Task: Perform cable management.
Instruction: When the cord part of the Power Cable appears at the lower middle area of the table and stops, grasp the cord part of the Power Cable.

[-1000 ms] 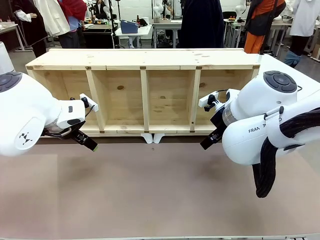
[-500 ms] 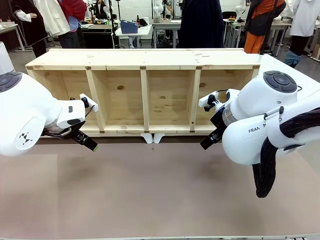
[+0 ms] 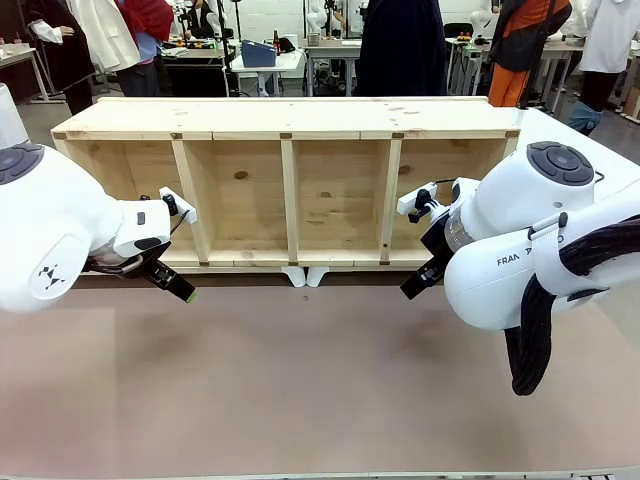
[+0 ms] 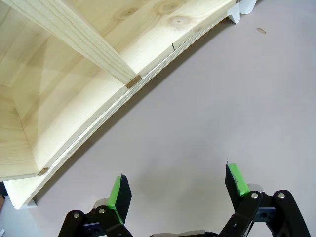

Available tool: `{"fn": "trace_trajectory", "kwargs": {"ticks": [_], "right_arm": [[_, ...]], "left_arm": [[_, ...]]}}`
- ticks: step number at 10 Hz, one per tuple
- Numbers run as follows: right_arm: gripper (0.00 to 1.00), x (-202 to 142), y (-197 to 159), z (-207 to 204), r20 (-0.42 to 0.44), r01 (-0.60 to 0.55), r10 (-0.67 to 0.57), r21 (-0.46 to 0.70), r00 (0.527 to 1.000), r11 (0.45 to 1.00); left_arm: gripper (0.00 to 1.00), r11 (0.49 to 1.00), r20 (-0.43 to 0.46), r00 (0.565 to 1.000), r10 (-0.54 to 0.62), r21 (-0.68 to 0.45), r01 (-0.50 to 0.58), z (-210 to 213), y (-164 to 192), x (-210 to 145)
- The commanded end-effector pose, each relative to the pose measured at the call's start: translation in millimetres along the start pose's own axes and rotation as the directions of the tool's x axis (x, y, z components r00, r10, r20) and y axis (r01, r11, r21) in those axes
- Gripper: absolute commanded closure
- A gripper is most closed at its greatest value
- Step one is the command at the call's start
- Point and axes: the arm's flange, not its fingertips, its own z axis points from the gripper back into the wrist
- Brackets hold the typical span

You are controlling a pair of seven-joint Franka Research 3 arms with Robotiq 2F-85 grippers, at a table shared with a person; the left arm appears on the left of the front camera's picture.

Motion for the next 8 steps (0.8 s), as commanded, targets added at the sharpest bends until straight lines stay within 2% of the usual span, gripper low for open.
{"fn": "trace_trajectory", "kwargs": {"ticks": [1,4,8], "right_arm": [[0.00,0,0,0,0.000,0.000,0.000,0.000,1.000,1.000],[0.00,-11,3,25,0.009,-0.014,0.015,-0.050,1.000,0.999],[0.00,-33,8,79,0.011,-0.011,0.012,-0.078,1.000,0.997]], "left_arm": [[0.00,1.000,0.006,1.000,0.020,0.014,-0.020,2,0,-1],[0.00,1.000,0.020,1.000,0.012,-0.002,-0.012,24,-4,-8],[0.00,0.999,0.073,0.997,0.025,-0.022,-0.023,78,-3,-29]]}}
